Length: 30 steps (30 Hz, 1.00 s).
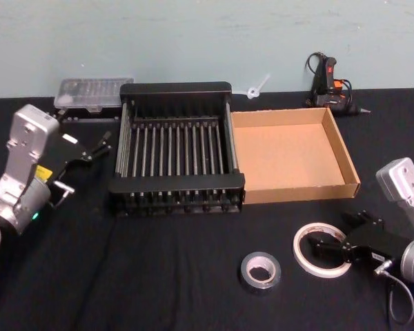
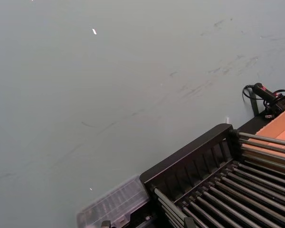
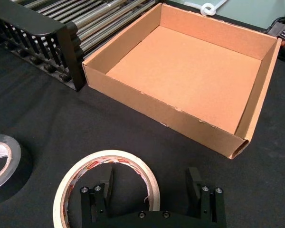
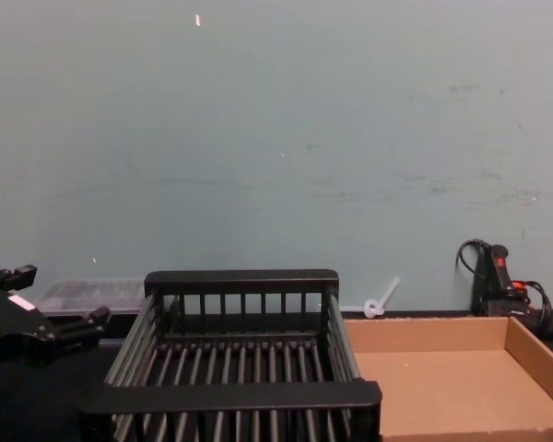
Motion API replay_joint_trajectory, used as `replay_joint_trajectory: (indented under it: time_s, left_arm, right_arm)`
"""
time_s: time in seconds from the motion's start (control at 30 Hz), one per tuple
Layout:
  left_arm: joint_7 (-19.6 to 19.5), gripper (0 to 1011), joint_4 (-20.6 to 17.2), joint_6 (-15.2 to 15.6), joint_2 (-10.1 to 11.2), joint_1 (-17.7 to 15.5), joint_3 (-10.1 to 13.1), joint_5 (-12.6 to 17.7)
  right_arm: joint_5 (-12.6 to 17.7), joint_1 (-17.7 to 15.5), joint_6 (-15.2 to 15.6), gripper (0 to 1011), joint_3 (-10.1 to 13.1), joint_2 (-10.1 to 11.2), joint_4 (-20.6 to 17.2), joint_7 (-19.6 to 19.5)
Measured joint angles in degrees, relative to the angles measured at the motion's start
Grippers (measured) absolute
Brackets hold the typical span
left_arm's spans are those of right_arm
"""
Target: Pick up the white tape and place it into the black box , Pick up the silver tape and place it into the brown box.
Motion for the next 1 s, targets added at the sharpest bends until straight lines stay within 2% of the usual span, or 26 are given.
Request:
replay_joint_trajectory:
  time_s: [1.0]
  left_arm:
    - [0.0, 1001, 0.0, 0.0, 0.0, 0.0, 0.0, 0.0]
  right_arm:
    - [0.1, 0.3, -0.7, 1002, 0.4, -0.6, 1.1, 0.3]
